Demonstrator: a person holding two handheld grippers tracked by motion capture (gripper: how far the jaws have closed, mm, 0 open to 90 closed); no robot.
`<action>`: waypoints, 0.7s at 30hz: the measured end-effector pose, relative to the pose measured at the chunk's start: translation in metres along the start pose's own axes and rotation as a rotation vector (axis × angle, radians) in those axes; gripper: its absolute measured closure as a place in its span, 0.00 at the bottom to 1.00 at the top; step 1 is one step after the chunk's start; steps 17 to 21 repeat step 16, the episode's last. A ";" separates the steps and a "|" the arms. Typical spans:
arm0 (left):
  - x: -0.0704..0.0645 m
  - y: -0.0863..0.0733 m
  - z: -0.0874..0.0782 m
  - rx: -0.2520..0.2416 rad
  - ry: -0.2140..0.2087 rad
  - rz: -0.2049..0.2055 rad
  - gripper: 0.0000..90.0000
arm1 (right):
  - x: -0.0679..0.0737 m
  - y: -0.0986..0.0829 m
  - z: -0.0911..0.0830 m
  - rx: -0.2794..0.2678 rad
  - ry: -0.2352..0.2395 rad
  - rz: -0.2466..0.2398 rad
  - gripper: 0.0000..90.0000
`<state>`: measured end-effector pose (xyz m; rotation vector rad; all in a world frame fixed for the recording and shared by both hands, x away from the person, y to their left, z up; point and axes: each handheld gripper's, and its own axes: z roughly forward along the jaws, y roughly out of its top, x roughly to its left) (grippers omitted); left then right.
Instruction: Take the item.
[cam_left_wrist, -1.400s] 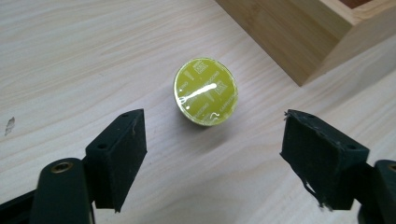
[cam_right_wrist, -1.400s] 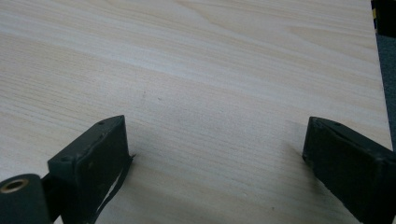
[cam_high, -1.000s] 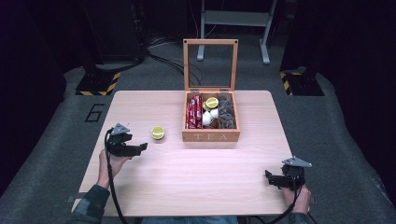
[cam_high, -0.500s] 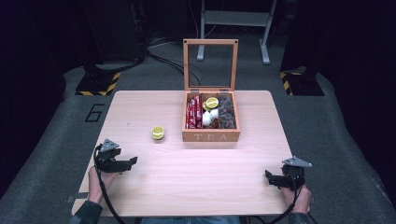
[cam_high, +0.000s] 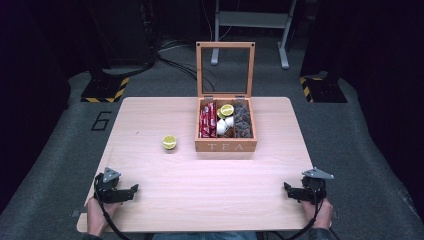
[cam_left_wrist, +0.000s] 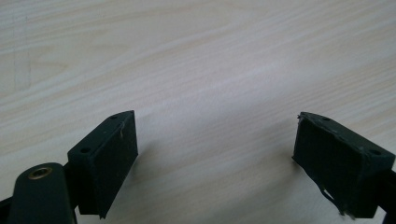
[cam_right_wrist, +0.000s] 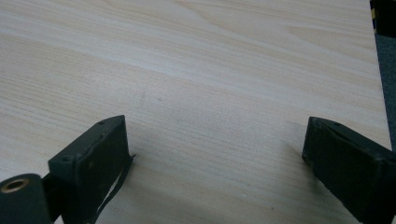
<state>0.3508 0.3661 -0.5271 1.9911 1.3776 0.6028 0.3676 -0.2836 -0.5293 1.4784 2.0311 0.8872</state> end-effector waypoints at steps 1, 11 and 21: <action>0.000 0.000 0.000 0.000 0.000 0.000 0.15 | 0.000 0.000 0.000 0.000 0.000 0.000 0.07; 0.004 -0.006 -0.001 -0.033 0.007 -0.020 0.14 | 0.001 0.000 0.000 -0.001 -0.009 -0.005 0.07; 0.005 -0.006 -0.001 -0.030 -0.001 -0.013 0.14 | 0.002 0.000 0.000 0.000 -0.010 -0.010 0.07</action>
